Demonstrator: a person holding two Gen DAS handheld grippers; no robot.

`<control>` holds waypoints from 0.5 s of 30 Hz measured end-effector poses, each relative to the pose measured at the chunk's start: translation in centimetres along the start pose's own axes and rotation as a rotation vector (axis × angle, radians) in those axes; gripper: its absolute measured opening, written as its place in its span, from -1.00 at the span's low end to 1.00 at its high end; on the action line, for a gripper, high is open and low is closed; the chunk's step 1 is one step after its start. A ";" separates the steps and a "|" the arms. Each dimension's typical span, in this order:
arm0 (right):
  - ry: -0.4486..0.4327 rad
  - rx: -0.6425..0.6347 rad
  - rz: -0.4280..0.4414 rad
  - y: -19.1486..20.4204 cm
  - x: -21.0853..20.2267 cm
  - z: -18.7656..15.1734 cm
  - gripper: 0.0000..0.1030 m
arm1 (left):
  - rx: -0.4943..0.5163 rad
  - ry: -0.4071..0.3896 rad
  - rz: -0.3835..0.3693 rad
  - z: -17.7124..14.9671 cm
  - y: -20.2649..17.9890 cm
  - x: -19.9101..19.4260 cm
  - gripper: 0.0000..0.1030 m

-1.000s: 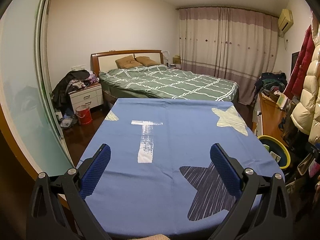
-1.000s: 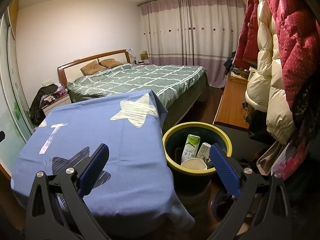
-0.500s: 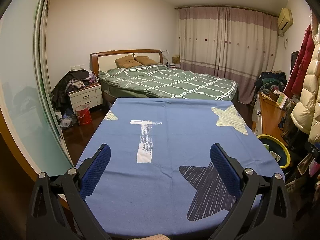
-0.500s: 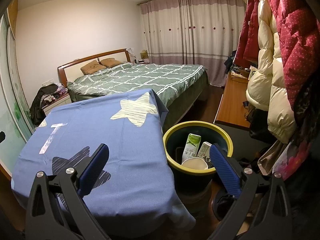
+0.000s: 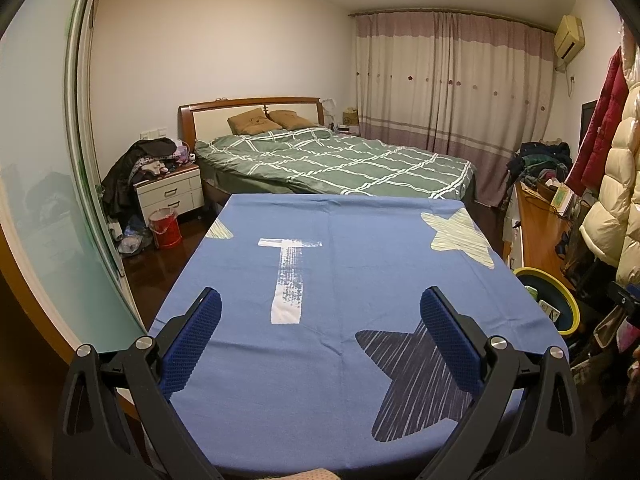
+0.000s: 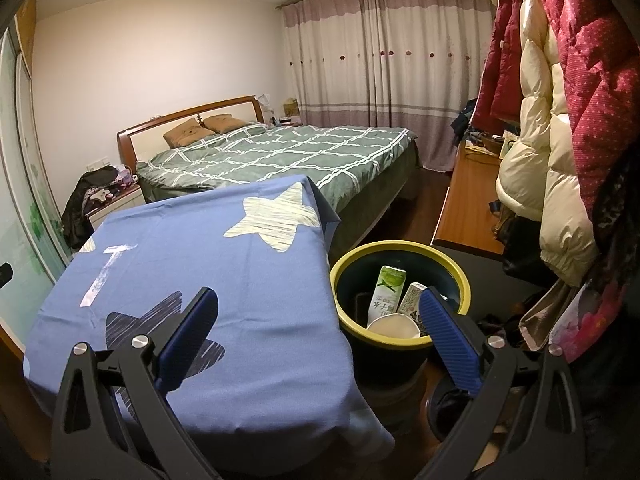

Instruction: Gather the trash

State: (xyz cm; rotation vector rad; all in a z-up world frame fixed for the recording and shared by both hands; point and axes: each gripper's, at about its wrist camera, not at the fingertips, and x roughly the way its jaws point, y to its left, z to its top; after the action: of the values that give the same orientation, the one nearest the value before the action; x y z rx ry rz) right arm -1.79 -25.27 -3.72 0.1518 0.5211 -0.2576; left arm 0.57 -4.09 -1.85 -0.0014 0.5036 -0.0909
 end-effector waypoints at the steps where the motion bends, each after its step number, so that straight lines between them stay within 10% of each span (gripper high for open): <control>1: 0.001 0.000 0.002 0.1 0.0 0.0 0.86 | -0.002 -0.001 0.001 0.0 0.0 0.0 0.91; 15: 0.004 0.002 0.003 0.1 0.1 0.0 0.86 | -0.003 0.006 -0.020 0.1 0.2 0.3 0.91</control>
State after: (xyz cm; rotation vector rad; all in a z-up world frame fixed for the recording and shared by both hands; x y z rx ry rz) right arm -1.66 -25.17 -3.80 0.1555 0.5250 -0.2549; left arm 0.90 -3.93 -1.90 -0.0091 0.5102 -0.1099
